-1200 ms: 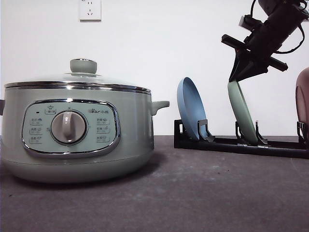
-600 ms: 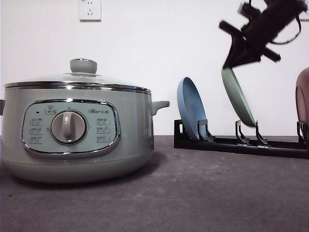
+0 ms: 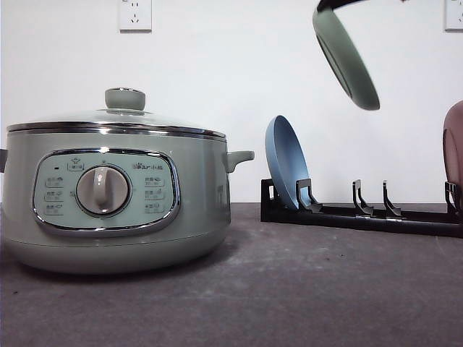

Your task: The right arm pick the green plate and place it on desk, then the left arm uncap open the steamer lid, the right arm pick the potato and place it on the plate, then the right arm cap close the steamer lid

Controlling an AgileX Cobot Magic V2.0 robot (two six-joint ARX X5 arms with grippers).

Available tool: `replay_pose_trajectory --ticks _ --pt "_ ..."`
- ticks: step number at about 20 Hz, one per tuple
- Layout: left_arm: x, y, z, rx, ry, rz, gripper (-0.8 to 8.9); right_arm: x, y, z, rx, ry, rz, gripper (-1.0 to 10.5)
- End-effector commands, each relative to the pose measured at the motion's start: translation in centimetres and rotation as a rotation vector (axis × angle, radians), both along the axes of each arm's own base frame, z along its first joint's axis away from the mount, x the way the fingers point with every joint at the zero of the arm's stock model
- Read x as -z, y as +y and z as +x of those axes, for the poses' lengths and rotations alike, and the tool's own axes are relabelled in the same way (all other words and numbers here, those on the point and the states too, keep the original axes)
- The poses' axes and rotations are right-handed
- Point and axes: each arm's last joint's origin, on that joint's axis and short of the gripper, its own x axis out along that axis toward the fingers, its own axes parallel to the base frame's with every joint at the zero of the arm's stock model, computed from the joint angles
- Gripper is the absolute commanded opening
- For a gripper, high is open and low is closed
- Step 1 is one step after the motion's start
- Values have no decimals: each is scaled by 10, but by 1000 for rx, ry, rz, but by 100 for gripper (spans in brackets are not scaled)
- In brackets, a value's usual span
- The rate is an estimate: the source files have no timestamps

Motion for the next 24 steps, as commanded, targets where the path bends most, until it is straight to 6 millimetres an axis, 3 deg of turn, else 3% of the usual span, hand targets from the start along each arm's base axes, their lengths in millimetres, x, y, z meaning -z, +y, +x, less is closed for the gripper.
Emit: replay_pose_trajectory --ticks 1,6,11,18,24 --pt "-7 0 0 9 -32 9 469 -15 8 -23 -60 -55 -107 13" --pt "-7 0 0 9 -32 9 469 -4 31 -74 -155 95 -428 12" --pt "-7 0 0 9 -32 8 469 21 71 -107 -235 203 -686 11" --pt "-7 0 0 9 -31 8 469 104 127 -155 -354 290 -941 11" --pt "-7 0 0 9 -33 8 469 160 150 -187 -409 287 -977 11"
